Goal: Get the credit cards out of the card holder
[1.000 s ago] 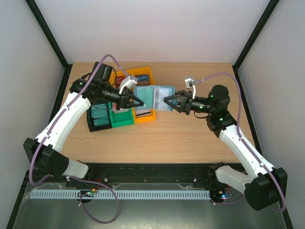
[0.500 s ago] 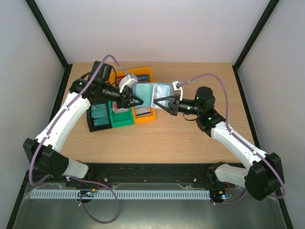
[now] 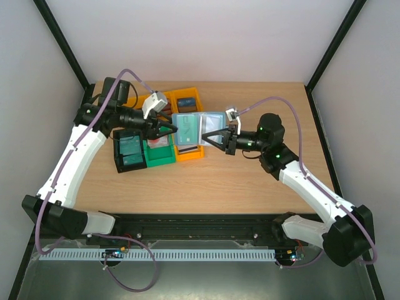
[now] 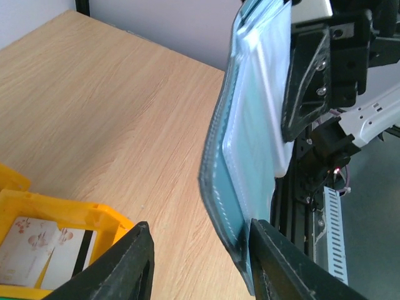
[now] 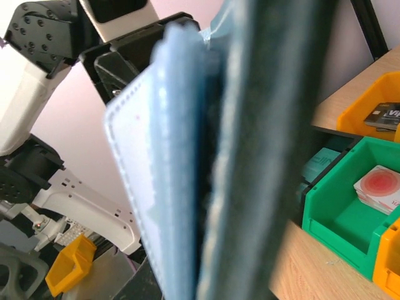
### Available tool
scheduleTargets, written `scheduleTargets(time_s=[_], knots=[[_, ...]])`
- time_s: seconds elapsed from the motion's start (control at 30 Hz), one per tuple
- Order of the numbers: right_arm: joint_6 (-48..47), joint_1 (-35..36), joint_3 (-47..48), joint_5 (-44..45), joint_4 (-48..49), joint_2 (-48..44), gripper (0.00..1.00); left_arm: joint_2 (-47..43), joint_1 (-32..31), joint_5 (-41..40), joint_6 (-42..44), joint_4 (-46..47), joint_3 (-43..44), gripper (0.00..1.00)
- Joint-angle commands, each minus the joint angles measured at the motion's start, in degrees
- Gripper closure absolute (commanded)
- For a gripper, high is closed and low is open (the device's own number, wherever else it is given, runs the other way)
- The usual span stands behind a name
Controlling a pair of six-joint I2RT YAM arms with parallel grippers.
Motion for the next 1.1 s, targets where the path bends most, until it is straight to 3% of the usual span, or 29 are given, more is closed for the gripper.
scheduleTargets(time_s=[0.0, 0.13, 0.37, 0.6, 0.73, 0.93, 1.0, 1.03, 1.07], knots=[[-0.1, 0.2, 1.9, -2.9, 3.3, -1.6, 0.98, -0.5, -0.1, 0.4, 0.0, 0.2, -1.1, 0.57], [2.3, 0.3, 1.0, -3.7, 5.9, -0.7, 0.98, -0.2, -0.3, 1.7, -1.0, 1.1, -1.8, 0.58], [5.9, 0.6, 0.0, -5.3, 11.1, -0.1, 0.98, 0.7, -2.0, -1.1, -4.4, 4.8, -3.8, 0.69], [6.5, 0.8, -0.2, -5.6, 12.0, 0.8, 0.98, 2.3, -4.8, 1.5, -3.2, 3.7, -2.5, 0.61], [6.9, 0.9, -0.3, -5.6, 13.1, 1.2, 0.98, 2.5, -5.4, 3.4, -2.5, 3.2, -2.4, 0.50], [8.2, 1.3, -0.3, -6.0, 15.1, 2.3, 0.98, 3.3, -6.4, 4.2, -3.0, 3.7, -1.7, 0.45], [7.7, 1.4, -0.4, -4.9, 14.7, 2.5, 0.98, 3.6, -6.6, 5.4, -2.9, 3.3, -0.9, 0.53], [6.7, 1.4, -0.4, -3.8, 13.1, 2.7, 0.98, 3.7, -6.7, 6.0, -2.5, 2.9, -0.5, 0.63], [5.2, 1.4, 0.1, -2.1, 10.6, 3.2, 0.98, 3.6, -6.7, 6.4, -2.1, 2.3, -0.2, 0.80]])
